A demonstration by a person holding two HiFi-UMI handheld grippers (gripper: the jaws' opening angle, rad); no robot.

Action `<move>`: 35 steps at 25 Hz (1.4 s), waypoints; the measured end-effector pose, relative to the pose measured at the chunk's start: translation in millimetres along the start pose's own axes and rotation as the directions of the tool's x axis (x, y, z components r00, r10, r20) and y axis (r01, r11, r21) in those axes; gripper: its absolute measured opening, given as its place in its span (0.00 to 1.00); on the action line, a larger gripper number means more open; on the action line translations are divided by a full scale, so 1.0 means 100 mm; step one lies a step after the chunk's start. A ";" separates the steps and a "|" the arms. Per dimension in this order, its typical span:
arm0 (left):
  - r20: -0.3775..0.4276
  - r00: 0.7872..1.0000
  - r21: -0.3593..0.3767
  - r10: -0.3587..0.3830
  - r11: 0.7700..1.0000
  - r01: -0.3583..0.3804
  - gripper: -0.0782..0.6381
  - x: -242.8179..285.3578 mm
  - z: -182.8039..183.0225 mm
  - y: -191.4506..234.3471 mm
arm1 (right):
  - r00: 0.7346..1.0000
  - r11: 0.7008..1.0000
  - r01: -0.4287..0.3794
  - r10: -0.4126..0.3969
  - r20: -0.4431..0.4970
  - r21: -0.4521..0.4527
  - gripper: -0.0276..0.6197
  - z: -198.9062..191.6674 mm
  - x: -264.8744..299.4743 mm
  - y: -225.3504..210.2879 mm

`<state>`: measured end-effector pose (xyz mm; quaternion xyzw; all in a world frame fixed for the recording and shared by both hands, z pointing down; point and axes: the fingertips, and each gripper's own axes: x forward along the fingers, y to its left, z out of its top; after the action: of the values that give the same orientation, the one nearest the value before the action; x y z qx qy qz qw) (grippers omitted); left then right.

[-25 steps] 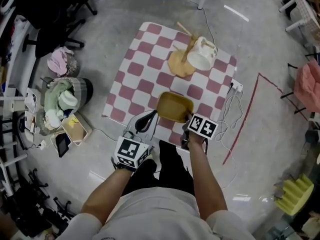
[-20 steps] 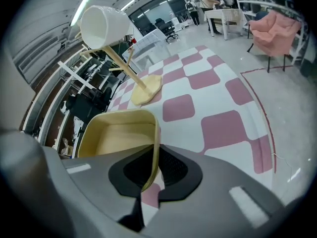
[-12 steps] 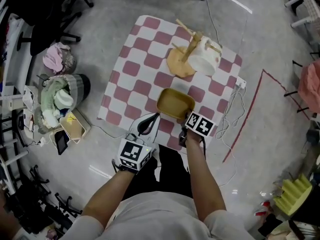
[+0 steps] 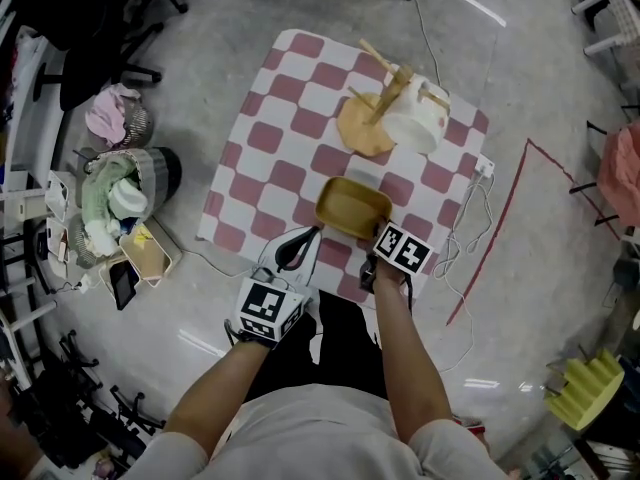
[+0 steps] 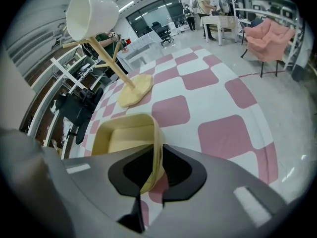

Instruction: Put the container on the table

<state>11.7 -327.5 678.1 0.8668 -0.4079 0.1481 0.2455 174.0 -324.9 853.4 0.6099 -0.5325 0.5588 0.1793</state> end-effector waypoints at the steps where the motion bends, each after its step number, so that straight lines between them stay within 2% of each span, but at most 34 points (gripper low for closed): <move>1: 0.002 1.000 0.001 -0.002 1.000 0.002 0.12 0.00 0.00 0.00 | 1.000 1.000 -0.002 0.002 0.006 -0.005 0.09 0.02 -0.02 0.01; 11: 0.007 0.999 -0.009 -0.043 0.999 0.043 0.12 -0.17 0.10 -0.14 | 0.993 0.996 -0.021 0.031 0.118 -0.086 0.10 0.22 -0.61 0.17; 18: 0.025 0.996 -0.016 -0.083 0.996 0.083 0.12 -0.47 0.30 -0.31 | 0.968 0.981 -0.118 0.149 0.201 -0.156 0.07 0.23 -1.23 0.61; 26: 0.057 0.988 -0.006 -0.142 0.990 0.142 0.12 -0.88 0.62 -0.54 | 0.915 0.935 -0.208 0.291 0.280 -0.289 0.06 0.22 -2.04 1.24; 35: 0.124 0.978 0.024 -0.169 0.986 0.168 0.12 -1.44 1.05 -0.69 | 0.815 0.859 -0.267 0.443 0.373 -0.436 0.06 0.19 -3.01 1.90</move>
<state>-18.7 -255.7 503.2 0.9074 -0.3468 0.0745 0.2253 79.2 -275.4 513.3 0.5682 -0.7594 0.3133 0.0481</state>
